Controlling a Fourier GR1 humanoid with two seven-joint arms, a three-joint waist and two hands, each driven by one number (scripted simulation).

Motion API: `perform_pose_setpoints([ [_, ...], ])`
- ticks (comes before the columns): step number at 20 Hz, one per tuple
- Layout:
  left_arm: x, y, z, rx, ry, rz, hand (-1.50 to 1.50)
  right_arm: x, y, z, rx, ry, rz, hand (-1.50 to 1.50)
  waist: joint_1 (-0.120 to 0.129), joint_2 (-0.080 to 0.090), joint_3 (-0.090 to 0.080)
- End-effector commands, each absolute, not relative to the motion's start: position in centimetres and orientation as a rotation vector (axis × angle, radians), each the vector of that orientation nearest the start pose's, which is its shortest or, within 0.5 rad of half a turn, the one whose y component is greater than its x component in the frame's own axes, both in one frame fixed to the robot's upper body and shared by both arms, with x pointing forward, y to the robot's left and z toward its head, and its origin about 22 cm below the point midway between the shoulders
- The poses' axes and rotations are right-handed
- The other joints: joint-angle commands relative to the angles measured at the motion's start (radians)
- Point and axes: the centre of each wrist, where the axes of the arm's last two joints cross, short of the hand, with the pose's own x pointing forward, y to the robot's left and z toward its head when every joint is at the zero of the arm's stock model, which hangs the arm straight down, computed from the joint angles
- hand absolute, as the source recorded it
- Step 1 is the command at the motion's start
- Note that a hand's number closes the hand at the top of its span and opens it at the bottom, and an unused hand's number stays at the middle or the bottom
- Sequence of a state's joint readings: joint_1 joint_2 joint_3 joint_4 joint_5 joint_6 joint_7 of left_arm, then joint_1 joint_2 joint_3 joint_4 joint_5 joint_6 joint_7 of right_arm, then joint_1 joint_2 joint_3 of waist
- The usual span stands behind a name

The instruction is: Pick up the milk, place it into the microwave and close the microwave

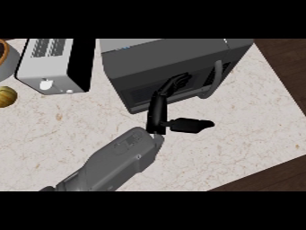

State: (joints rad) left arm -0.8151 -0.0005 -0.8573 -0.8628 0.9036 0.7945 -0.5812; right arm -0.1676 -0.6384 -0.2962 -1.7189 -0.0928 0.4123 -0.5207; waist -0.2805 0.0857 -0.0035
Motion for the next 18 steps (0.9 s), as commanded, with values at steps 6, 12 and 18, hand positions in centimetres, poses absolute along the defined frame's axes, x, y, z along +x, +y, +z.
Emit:
perform_pose_setpoints([
  [6,33.9,1.0,2.8,-0.057,-1.831,0.015,-1.50,27.2,-36.6,13.3,0.166,-2.283,0.522,-1.50,0.024,0.023,0.007],
  [12,34.2,0.9,3.0,-0.052,-1.841,0.028,-1.50,27.9,-37.0,13.0,0.250,-2.236,0.483,-1.50,0.013,0.025,0.002],
  [18,34.5,1.1,2.9,-0.045,-1.835,0.048,-1.50,28.4,-38.2,13.0,0.306,-2.205,0.453,-1.50,0.007,0.022,0.002],
])
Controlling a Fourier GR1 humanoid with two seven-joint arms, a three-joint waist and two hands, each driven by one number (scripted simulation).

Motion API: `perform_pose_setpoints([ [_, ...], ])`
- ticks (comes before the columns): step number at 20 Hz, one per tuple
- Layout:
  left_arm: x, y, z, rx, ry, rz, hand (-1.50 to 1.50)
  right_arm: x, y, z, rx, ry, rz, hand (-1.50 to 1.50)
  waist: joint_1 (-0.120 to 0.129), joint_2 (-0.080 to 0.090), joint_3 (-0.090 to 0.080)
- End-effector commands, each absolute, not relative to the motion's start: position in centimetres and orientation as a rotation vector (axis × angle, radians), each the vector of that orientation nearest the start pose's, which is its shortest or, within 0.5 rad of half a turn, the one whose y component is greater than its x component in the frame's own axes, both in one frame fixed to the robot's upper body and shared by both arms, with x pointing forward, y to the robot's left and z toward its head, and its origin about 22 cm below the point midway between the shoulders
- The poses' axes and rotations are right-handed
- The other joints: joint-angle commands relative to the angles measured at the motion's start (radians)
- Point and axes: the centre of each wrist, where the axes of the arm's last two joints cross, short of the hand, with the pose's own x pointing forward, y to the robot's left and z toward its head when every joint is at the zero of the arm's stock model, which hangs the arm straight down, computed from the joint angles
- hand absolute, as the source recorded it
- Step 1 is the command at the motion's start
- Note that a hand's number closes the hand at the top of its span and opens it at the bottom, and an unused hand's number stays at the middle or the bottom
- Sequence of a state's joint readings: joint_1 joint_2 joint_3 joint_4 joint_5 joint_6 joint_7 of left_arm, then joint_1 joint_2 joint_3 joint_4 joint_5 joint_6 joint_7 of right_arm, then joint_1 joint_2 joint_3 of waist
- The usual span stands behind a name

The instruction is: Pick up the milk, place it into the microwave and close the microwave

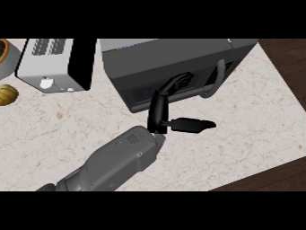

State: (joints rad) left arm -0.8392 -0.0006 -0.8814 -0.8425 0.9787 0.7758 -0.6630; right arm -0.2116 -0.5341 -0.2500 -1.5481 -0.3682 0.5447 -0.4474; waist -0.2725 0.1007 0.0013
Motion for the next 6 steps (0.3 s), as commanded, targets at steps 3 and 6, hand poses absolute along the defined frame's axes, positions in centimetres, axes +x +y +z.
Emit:
perform_pose_setpoints([
  [3,34.4,1.0,2.9,-0.057,-1.840,0.047,-1.50,28.7,-38.8,13.1,0.322,-2.202,0.429,-1.50,-0.007,0.006,-0.002],
  [6,34.4,1.1,2.7,-0.047,-1.842,0.049,-1.50,28.9,-39.8,13.7,0.319,-2.199,0.428,-1.50,-0.008,0.010,-0.001],
])
